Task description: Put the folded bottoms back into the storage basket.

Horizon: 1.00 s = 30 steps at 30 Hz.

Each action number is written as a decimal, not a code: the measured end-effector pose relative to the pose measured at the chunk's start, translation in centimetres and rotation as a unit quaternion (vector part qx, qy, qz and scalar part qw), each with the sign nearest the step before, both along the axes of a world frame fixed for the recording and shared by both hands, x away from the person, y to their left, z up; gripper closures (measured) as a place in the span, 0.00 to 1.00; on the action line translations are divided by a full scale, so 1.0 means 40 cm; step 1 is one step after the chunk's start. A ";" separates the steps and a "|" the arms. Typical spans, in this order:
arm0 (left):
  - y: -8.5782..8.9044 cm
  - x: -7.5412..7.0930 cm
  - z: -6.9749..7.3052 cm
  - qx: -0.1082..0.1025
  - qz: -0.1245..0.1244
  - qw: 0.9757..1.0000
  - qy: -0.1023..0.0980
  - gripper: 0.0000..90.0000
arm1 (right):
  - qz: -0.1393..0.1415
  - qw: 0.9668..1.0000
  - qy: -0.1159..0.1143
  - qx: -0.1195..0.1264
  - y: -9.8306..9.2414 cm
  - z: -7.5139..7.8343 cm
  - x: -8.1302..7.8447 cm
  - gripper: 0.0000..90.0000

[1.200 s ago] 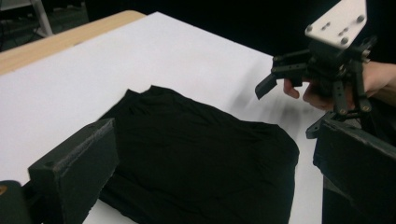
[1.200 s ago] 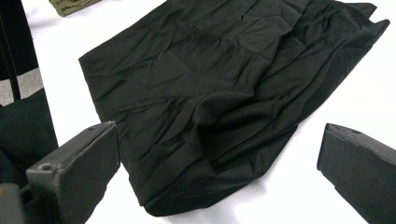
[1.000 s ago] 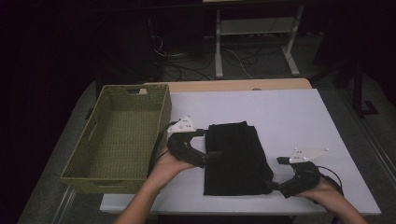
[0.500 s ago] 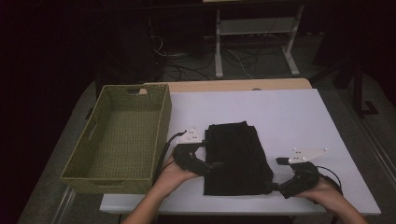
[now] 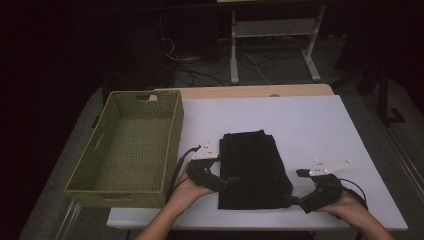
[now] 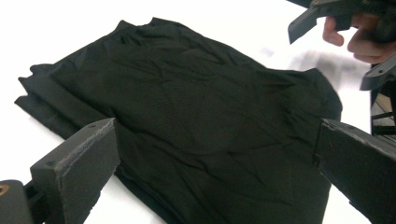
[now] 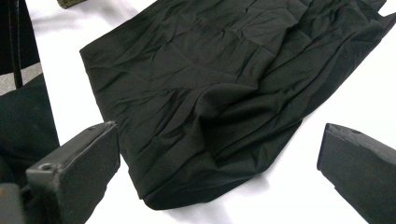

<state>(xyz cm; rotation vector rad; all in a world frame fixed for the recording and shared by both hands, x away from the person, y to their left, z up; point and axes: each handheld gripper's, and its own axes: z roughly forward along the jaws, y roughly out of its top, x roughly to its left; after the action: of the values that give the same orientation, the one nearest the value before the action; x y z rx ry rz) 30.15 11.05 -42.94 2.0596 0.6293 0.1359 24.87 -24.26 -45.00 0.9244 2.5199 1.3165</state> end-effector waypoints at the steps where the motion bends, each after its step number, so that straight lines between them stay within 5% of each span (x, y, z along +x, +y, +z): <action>1: 0.000 0.001 -0.004 0.001 0.002 1.000 0.001 0.01 | 0.000 1.000 0.000 0.000 0.000 0.000 0.000 0.00; 30: -0.017 0.074 -0.024 0.021 0.045 0.999 0.001 0.01 | 0.004 1.000 0.001 0.003 0.002 -0.003 0.005 0.00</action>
<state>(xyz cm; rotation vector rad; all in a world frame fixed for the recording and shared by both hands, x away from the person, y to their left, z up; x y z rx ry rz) 33.12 10.39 -43.90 2.0734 0.7253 0.2006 25.09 -24.18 -45.11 0.9181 2.5265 1.3271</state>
